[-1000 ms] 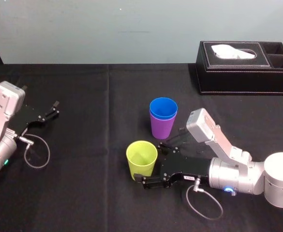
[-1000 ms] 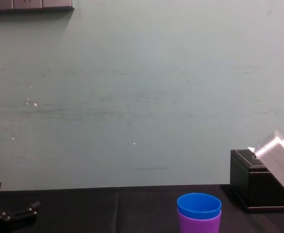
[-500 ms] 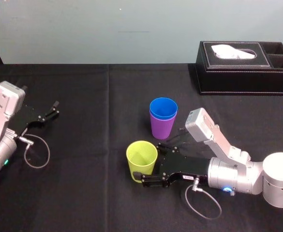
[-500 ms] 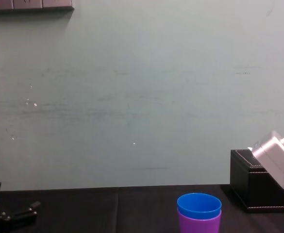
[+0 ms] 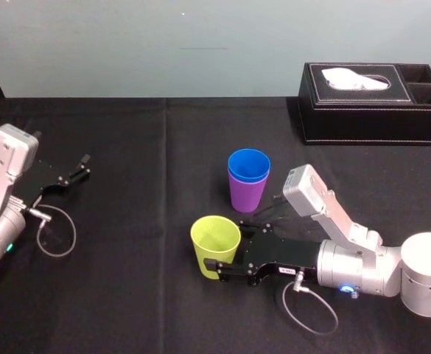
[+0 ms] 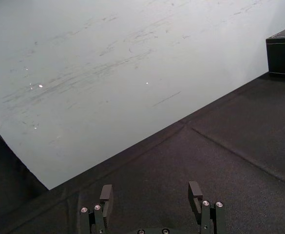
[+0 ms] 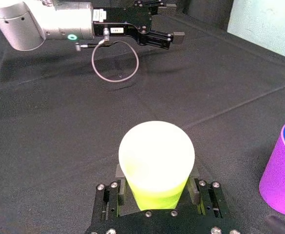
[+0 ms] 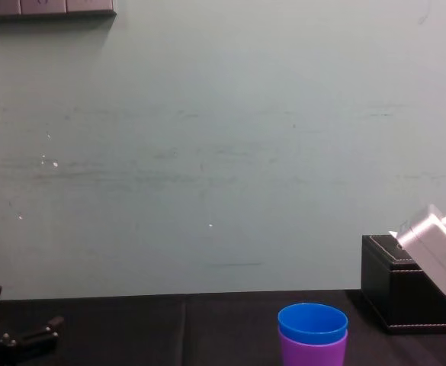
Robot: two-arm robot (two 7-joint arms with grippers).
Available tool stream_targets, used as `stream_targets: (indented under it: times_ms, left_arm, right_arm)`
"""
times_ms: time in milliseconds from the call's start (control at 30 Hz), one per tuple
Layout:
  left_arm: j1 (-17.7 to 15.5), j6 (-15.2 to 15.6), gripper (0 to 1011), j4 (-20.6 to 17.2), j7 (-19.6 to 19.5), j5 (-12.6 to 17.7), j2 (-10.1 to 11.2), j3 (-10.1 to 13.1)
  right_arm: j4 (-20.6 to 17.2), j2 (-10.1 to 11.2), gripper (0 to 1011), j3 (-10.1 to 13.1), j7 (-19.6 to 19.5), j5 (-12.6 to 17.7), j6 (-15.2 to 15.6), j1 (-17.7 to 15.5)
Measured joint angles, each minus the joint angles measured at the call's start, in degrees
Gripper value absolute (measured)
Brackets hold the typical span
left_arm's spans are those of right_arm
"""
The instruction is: Stack the three plastic cups sequentially using one hand.
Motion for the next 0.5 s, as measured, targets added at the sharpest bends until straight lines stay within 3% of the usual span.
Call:
stream_targets:
  times_ms: [500]
  left_arm:
    - [0.0, 0.0, 1011, 0.0, 0.0, 0.0, 0.0, 0.0]
  right_arm:
    - [-0.05, 0.05, 723, 0.0, 0.01, 0.0, 0.0, -0.01]
